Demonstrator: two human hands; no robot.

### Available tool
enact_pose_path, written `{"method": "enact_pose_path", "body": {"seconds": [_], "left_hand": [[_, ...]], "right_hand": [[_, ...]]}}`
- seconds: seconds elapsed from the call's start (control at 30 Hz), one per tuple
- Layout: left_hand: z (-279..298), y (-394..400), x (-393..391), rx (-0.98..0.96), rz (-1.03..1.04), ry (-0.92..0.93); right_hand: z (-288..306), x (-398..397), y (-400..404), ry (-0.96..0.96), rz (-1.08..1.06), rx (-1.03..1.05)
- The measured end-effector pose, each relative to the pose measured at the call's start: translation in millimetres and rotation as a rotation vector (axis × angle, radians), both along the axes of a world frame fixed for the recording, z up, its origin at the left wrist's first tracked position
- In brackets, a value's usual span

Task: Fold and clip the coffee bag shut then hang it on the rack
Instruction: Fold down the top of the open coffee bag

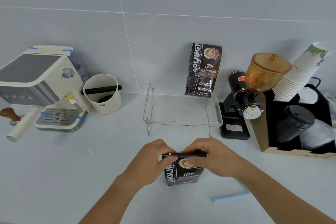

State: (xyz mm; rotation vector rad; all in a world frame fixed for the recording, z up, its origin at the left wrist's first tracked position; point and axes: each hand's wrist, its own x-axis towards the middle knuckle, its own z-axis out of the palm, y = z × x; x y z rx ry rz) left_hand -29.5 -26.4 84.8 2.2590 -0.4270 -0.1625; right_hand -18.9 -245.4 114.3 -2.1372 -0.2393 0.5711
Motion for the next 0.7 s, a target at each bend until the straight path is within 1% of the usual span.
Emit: {"method": "enact_pose_path", "body": {"seconds": [0.07,0.2,0.33,0.43,0.5,0.57,0.63,0.7], "left_hand": [[4,-3,0,0.041,-0.019,-0.021],[13,-12,6,0.135,-0.114,-0.093],[15,-12,12,0.207,-0.126,-0.124],[16,-10,15,0.237,-0.147,-0.120],[18,-6,17,0.231,-0.158,-0.091],[21,-2,18,0.232,-0.152,-0.057],[21,4,19,0.232,-0.105,-0.039],[19,7,18,0.222,-0.054,-0.039]], "right_hand": [[0,-4,-2,-0.126,0.046,-0.061],[-2,-8,2,-0.328,0.081,-0.096],[-4,-6,-6,-0.386,-0.047,-0.125],[-4,-4,-14,-0.473,0.063,-0.176],[-3,-1,-21,-0.477,0.144,-0.195],[-5,0,-26,-0.494,0.180,-0.199],[-7,-1,-28,-0.512,0.148,-0.175],[-10,-2,-28,-0.513,0.072,-0.115]]}}
